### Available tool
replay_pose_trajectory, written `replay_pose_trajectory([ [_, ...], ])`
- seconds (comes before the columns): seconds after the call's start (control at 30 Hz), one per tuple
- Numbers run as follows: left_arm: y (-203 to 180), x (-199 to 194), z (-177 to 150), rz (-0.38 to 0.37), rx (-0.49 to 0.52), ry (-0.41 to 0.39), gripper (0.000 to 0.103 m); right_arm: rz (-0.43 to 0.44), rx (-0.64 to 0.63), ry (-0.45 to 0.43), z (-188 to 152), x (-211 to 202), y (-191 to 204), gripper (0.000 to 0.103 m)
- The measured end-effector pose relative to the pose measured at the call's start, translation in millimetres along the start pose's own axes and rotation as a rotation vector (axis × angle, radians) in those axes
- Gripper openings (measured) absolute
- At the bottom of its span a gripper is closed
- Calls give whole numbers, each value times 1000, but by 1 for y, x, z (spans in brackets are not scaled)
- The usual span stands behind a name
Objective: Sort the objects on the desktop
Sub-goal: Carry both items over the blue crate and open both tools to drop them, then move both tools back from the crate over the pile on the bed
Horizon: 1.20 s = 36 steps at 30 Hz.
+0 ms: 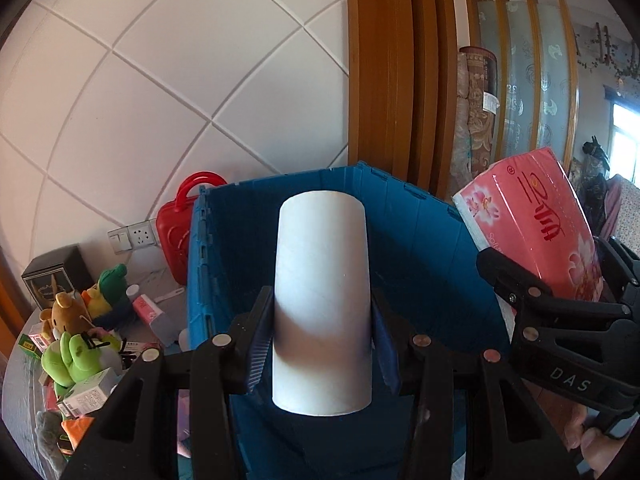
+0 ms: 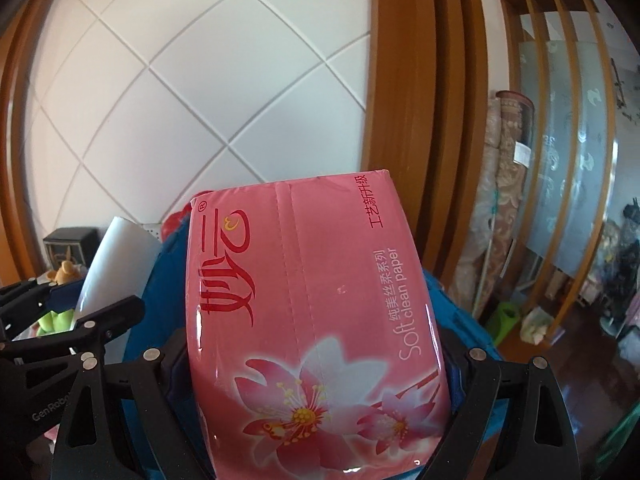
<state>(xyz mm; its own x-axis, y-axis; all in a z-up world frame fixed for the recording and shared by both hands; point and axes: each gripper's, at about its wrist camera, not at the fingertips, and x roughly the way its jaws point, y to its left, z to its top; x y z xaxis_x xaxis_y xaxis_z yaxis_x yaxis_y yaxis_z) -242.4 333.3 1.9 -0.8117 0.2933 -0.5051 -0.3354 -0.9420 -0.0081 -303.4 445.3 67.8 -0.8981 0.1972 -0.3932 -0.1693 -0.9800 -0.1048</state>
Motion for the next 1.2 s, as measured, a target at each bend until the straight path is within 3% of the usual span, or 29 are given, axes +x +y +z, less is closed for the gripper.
replay_pose_trajectory([
  [0.17,-22,18,2,-5,4,61,45,-12,-7,29,-6,23,-28,92],
  [0.67,-40,46,-6,46,6,167,46,-64,-50,100,-19,55,-46,93],
  [0.7,-40,46,-6,52,6,166,47,-72,-52,102,-20,55,-47,94],
  [0.87,-37,39,-6,71,4,147,74,-92,-50,95,-19,53,-51,97],
  [0.97,-35,35,-7,65,3,144,74,-99,-50,84,-16,49,-50,102],
  [1.2,-26,20,-10,58,-3,123,74,-107,-53,76,-19,35,-41,103],
])
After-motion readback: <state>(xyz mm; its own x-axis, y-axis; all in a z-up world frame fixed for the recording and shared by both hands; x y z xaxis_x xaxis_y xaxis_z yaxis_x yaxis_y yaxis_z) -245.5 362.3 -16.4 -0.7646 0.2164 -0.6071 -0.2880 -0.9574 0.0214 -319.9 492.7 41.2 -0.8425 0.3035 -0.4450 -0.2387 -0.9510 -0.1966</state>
